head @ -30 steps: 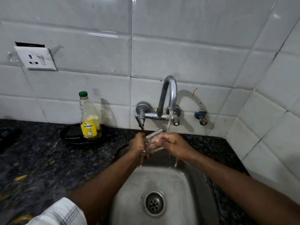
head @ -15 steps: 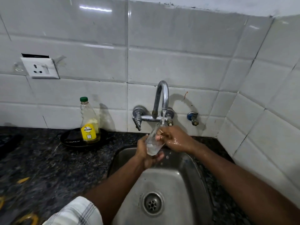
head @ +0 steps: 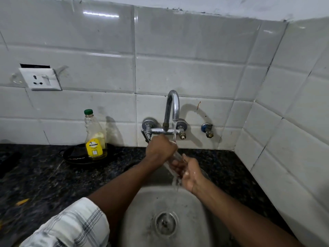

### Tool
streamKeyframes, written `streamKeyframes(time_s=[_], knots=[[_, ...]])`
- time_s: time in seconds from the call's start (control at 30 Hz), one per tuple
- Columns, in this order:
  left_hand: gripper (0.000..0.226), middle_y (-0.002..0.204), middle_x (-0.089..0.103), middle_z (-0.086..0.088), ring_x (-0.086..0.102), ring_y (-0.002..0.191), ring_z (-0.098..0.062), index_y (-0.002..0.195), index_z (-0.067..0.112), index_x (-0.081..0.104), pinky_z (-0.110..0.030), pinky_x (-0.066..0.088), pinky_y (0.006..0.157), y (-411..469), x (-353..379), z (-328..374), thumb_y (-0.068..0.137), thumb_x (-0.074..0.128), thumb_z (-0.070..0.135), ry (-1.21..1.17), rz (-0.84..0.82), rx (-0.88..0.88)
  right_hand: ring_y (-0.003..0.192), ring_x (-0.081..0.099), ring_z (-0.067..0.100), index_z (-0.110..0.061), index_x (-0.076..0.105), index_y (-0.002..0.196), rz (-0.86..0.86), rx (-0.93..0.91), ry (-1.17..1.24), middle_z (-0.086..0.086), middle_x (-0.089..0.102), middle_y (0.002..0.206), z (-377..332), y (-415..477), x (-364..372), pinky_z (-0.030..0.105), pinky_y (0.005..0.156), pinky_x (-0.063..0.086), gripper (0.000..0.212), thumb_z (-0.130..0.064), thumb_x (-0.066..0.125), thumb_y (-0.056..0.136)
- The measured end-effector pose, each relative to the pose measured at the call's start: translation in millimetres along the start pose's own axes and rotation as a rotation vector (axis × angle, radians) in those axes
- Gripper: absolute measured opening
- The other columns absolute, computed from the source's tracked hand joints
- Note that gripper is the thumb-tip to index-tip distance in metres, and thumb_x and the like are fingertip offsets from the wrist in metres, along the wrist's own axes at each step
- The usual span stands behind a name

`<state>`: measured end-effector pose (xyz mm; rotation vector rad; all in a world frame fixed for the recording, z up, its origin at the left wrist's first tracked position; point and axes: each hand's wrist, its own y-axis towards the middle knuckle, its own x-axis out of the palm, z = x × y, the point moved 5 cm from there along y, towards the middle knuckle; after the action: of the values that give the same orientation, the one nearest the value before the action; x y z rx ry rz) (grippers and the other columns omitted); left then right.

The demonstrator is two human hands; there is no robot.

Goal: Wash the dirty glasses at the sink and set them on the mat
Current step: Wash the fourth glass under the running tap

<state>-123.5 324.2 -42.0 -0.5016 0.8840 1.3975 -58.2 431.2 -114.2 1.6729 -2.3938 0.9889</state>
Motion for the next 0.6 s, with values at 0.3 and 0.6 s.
streamKeyframes(time_s=[0.3, 0.6], knots=[[0.023, 0.087, 0.061, 0.000, 0.055, 0.074, -0.010, 0.092, 0.011, 0.062, -0.018, 0.044, 0.065, -34, -8, -37, 0.087, 0.057, 0.032, -0.279, 0.485, 0.330, 0.060, 0.063, 0.012, -0.003, 0.069, 0.089, 0.235, -0.375, -0.358, 0.009, 0.072, 0.082, -40, 11, 49, 0.017, 0.045, 0.046, 0.028, -0.029, 0.060, 0.096], [0.038, 0.080, 0.071, -0.009, 0.065, 0.071, -0.022, 0.092, 0.006, 0.069, -0.028, 0.052, 0.061, -13, 15, -61, 0.096, 0.053, 0.041, -0.804, 0.239, -0.458, 0.057, 0.065, 0.023, -0.017, 0.057, 0.061, 0.223, -0.808, -0.691, 0.005, 0.064, 0.059, -56, 9, 57, 0.034, 0.058, 0.054, 0.039, -0.032, 0.056, 0.098]])
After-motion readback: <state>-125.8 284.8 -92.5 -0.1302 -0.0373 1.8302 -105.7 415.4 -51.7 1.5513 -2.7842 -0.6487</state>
